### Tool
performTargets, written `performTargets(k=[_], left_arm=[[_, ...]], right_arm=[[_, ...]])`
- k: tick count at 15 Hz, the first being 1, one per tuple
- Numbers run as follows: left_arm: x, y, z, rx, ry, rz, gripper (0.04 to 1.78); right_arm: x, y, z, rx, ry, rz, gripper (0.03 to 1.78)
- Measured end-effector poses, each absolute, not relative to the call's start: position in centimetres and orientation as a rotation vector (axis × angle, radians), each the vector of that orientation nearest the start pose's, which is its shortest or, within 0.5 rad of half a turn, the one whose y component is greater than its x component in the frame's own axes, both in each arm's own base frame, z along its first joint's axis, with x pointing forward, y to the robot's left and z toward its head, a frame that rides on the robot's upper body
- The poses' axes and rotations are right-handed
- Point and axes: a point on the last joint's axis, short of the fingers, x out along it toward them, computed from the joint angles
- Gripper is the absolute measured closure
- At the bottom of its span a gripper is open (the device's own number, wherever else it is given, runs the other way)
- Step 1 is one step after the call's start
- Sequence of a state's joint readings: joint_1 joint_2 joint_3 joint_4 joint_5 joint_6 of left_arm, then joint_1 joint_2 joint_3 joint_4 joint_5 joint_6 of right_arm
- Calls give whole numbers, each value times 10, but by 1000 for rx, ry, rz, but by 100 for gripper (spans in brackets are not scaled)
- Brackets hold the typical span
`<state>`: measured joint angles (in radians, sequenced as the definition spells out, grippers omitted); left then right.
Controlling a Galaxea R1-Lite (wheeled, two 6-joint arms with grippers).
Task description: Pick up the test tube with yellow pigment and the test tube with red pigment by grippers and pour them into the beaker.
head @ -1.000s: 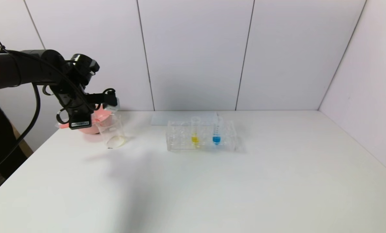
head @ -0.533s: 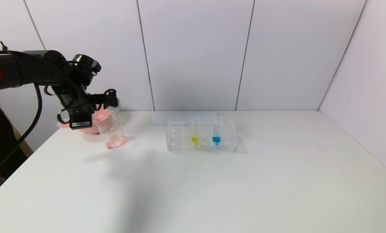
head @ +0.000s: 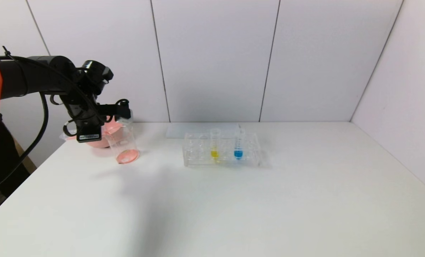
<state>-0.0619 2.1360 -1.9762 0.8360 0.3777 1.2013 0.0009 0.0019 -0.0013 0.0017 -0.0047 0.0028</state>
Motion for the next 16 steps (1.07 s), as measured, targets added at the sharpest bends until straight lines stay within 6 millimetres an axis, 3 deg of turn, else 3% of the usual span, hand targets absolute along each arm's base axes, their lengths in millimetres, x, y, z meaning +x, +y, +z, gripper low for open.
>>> performTargets(k=[16], left_arm=[[400, -30, 218, 1455, 1073, -271, 137]], right_arm=[[-23, 0, 76, 2, 2, -4, 11]])
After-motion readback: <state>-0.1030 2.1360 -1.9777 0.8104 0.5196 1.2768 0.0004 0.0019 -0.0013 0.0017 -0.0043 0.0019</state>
